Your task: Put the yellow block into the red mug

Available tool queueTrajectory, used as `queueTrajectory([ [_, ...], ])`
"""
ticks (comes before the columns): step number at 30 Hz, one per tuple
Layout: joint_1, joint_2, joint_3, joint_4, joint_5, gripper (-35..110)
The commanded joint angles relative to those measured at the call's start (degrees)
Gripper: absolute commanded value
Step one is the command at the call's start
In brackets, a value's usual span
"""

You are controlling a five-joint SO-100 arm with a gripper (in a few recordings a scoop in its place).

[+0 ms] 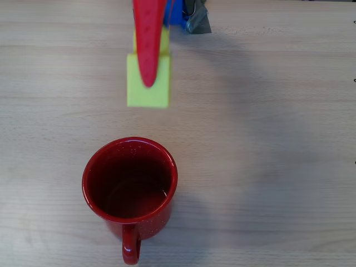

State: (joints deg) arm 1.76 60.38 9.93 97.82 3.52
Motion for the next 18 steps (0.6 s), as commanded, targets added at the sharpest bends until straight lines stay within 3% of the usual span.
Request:
queueTrajectory([
  [1, 2.11, 0.00, -5.62, -0.62, -0.09, 0],
  [7, 5.19, -7.21, -10.72, -0.26, -1.32, 0],
  [18, 5.10, -11.34, -5.71, -3.08, -1.32, 0],
])
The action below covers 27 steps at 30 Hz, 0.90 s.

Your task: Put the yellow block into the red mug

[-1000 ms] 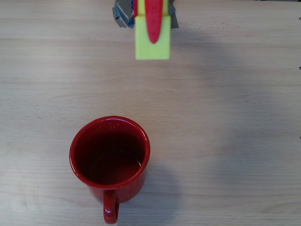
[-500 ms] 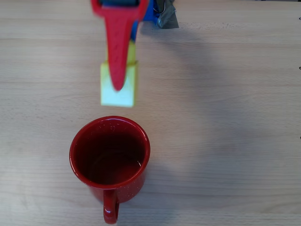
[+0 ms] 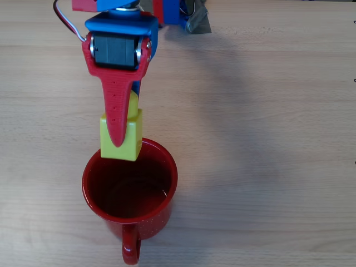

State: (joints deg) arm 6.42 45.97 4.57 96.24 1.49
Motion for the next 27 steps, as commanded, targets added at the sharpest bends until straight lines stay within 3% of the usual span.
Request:
queueTrajectory([
  [1, 0.35, 2.99, 0.35, -2.37, 0.70, 0],
  [10, -0.70, 3.78, 9.49, -10.63, 0.53, 0],
  [24, -1.05, 5.80, 16.35, -14.50, 0.97, 0],
  [27, -1.05, 6.24, 17.31, -14.77, 0.35, 6],
])
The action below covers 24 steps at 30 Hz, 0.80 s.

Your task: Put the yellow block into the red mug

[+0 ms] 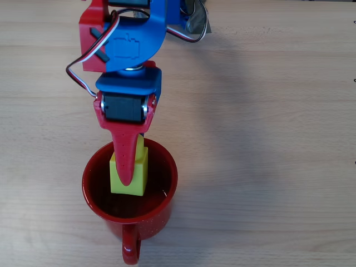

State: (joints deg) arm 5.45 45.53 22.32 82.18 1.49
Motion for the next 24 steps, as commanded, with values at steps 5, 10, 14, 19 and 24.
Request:
queueTrajectory([
  [5, -0.09, 6.86, -0.18, -0.70, 0.00, 21],
  [10, -0.09, 7.12, 0.00, -1.58, -0.70, 31],
  [14, -0.09, 7.38, 0.00, -2.37, -0.70, 32],
  [19, 0.09, 7.56, 0.00, -3.08, -1.05, 31],
  [24, 0.18, 8.09, 0.00, -3.16, -1.14, 25],
])
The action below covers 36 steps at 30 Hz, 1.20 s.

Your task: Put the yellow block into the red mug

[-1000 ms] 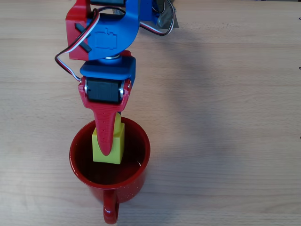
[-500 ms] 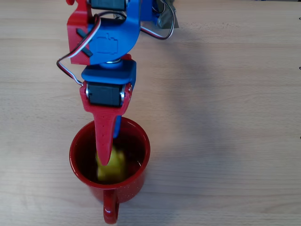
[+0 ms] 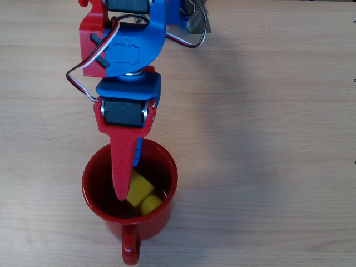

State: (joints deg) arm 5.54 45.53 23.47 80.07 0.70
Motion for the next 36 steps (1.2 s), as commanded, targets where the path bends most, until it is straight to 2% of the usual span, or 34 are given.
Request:
queueTrajectory([
  [1, 0.09, 8.26, -1.14, -1.14, -0.44, 23],
  [4, 0.18, 8.96, -0.97, -1.76, -0.88, 0],
  [21, 0.53, 25.05, 10.28, -6.86, 5.01, 0],
  [30, -0.53, 42.45, 26.81, -14.06, 8.09, 0],
  [36, -1.41, 56.60, 43.86, -20.48, 10.11, 0],
])
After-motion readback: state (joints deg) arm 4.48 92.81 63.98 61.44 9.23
